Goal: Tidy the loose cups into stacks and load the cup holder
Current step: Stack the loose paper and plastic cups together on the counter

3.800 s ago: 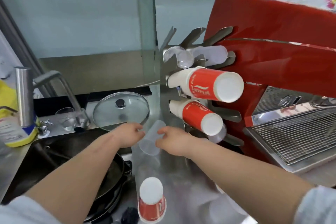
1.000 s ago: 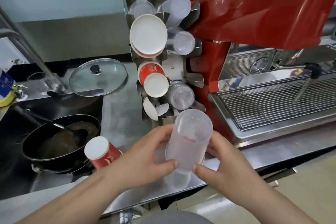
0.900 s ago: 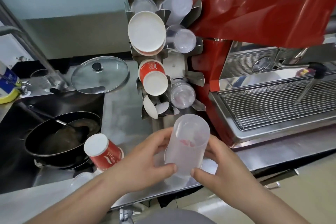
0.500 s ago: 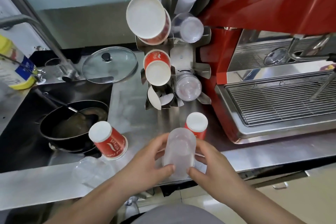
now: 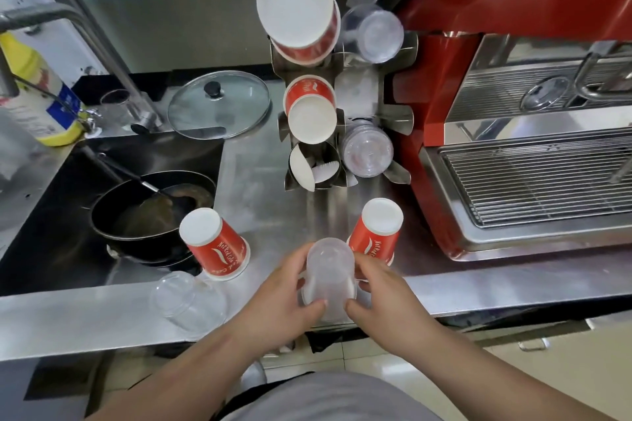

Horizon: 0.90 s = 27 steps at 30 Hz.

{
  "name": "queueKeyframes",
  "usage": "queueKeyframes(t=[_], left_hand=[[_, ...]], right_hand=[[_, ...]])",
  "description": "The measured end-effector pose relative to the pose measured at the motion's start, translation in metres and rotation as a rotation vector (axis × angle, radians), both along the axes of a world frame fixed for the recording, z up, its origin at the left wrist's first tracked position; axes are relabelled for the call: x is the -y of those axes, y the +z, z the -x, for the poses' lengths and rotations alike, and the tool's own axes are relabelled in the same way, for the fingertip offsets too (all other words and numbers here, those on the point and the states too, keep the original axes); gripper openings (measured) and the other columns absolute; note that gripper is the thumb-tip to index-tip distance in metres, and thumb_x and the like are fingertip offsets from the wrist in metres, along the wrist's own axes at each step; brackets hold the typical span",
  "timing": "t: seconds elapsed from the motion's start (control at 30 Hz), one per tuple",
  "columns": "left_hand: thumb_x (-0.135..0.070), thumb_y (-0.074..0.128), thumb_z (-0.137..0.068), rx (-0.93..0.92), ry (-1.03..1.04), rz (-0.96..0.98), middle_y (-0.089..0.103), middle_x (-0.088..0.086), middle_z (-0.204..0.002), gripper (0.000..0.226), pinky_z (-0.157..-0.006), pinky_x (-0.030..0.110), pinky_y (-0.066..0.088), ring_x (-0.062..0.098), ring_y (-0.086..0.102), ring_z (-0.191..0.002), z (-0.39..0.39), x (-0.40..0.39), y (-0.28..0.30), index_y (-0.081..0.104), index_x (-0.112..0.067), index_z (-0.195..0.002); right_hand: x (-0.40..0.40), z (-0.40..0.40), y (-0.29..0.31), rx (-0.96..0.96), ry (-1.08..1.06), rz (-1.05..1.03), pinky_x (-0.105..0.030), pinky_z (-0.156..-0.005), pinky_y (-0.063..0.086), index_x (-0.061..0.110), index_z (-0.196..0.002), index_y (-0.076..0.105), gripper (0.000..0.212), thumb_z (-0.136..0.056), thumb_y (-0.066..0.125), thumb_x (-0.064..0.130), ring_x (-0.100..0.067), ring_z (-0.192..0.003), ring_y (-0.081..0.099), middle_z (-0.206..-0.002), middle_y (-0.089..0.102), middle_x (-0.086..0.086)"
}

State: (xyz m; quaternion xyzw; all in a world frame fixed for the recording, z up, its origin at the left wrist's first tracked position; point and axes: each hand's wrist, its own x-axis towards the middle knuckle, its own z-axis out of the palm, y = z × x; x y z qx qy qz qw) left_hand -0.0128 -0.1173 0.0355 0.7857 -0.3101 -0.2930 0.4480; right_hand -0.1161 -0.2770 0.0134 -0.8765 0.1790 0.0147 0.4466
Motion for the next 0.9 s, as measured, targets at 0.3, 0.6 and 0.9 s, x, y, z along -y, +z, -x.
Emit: queueKeyframes(t=[0.3, 0.6, 0.9], left_hand=[[-0.017, 0.068, -0.081, 0.067, -0.029, -0.132, 0.045, -0.012, -0.138, 0.072, -0.108, 0.021, 0.04, 0.0, 0.045, -0.128, -0.014, -0.005, -0.021, 0.029, -0.048, -0.133], [-0.028, 0.066, -0.079, 0.114, -0.107, -0.206, 0.043, -0.011, -0.139, 0.075, -0.109, 0.032, 0.043, 0.006, 0.046, -0.128, -0.025, -0.006, -0.025, 0.03, -0.037, -0.143], [-0.031, 0.071, -0.078, 0.175, -0.232, -0.281, 0.044, -0.016, -0.131, 0.076, -0.102, 0.02, 0.04, 0.004, 0.042, -0.127, -0.039, -0.01, -0.015, 0.033, -0.036, -0.144]], right_hand=[[-0.011, -0.011, -0.009, 0.024, -0.041, -0.079, -0.034, -0.093, 0.052, 0.041, -0.129, 0.044, 0.064, -0.071, 0.057, 0.019, -0.007, -0.114, 0.056, -0.124, 0.054, 0.012], [-0.013, -0.013, -0.012, -0.006, -0.028, -0.069, -0.036, -0.093, 0.052, 0.041, -0.129, 0.043, 0.061, -0.069, 0.055, 0.032, -0.009, -0.113, 0.057, -0.123, 0.055, 0.013], [0.008, -0.018, 0.008, -0.116, 0.088, 0.099, -0.031, -0.092, 0.05, 0.032, -0.121, 0.056, 0.042, -0.079, 0.061, 0.027, -0.008, -0.105, 0.058, -0.111, 0.064, 0.011]])
